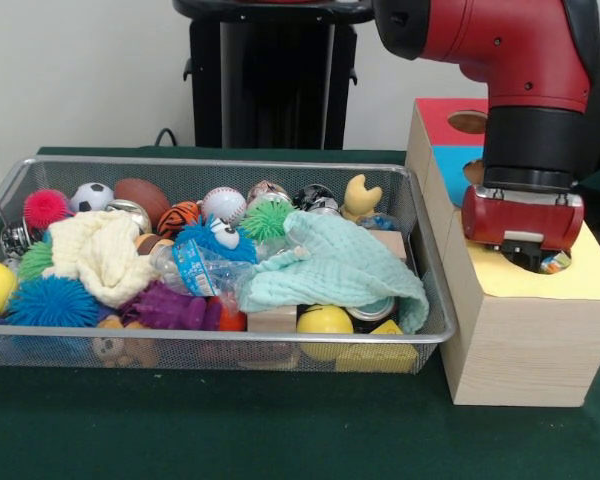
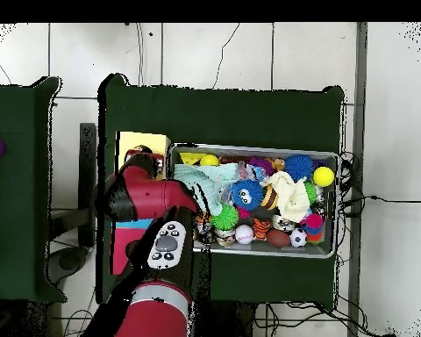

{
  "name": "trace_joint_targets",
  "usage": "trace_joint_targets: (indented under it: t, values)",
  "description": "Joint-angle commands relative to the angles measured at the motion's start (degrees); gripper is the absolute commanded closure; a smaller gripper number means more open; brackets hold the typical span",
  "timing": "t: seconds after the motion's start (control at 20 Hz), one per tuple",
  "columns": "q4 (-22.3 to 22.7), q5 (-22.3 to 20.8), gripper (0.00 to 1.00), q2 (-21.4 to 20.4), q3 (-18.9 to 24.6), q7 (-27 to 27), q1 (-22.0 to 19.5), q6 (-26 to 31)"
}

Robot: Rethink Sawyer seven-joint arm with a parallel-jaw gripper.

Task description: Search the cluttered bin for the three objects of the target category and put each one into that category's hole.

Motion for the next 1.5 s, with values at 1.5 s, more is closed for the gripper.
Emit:
trace_joint_targets:
  t: [1.5]
  values:
    - [12.56, -6.06, 1.0, -3.63, 7.65, 3.76, -7.41, 7.46]
